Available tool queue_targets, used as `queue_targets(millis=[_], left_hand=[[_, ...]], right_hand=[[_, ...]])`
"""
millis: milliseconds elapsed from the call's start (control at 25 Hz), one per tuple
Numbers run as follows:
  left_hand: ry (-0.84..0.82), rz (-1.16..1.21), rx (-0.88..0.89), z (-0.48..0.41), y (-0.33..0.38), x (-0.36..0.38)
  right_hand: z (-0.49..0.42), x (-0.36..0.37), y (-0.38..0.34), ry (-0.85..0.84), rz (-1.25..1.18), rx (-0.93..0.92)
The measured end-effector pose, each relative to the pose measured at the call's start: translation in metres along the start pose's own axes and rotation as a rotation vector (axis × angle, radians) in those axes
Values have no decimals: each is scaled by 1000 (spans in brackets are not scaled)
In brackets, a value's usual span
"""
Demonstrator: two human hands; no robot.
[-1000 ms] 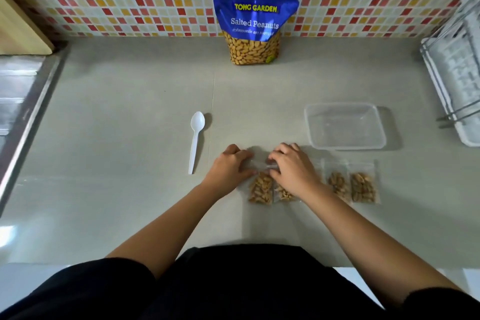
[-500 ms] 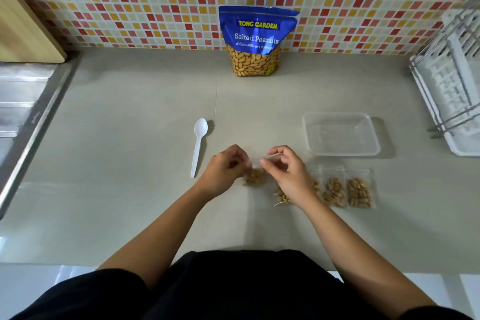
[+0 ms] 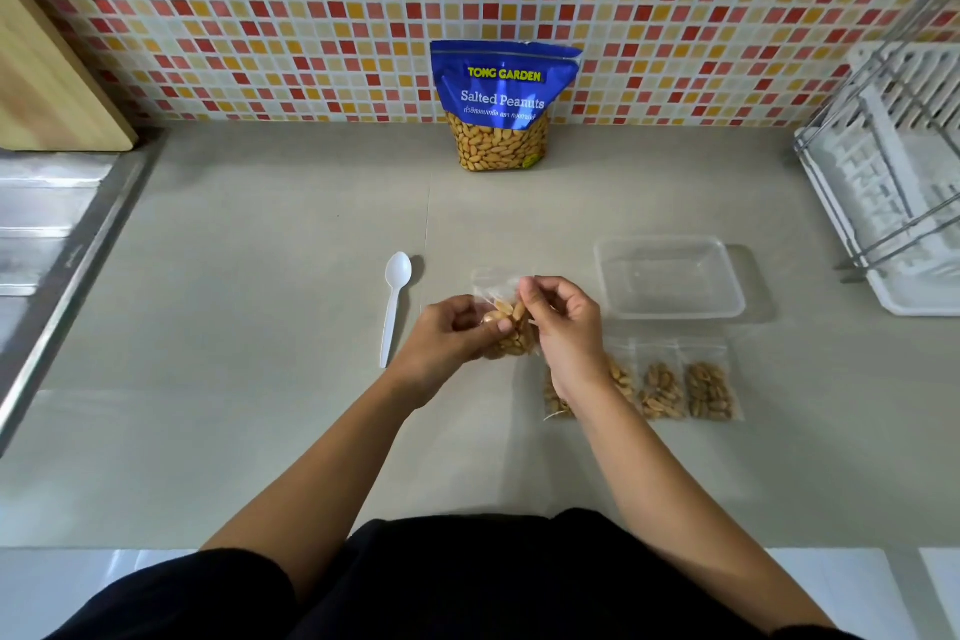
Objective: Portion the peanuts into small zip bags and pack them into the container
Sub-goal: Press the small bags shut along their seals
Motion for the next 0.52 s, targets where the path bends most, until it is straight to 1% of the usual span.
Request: queue_targets(millis=[160,280,360,440,520], left_hand=[[64,-1,24,-2,-5,8],[106,-147,36,-1,-7,12],[155,-266,48,1,-6,12],[237,-268,73,2,0,9],[277,-276,90,0,5,1]], right_hand=[[5,1,2,155,186,-47],[6,4,6,217,164,-2],[6,4,7,226,98,24],[7,4,9,192,109,35],[10,6,10,130,115,33]])
Point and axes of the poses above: each hand's wrist, its own z-axis away from the middle knuckle, its own x-axis out of the palm, y = z × x, the point moved 1 cm from there along -z, towards the middle knuckle, and after that the axes turned 15 degrees about -y, right-handed, at the moved point
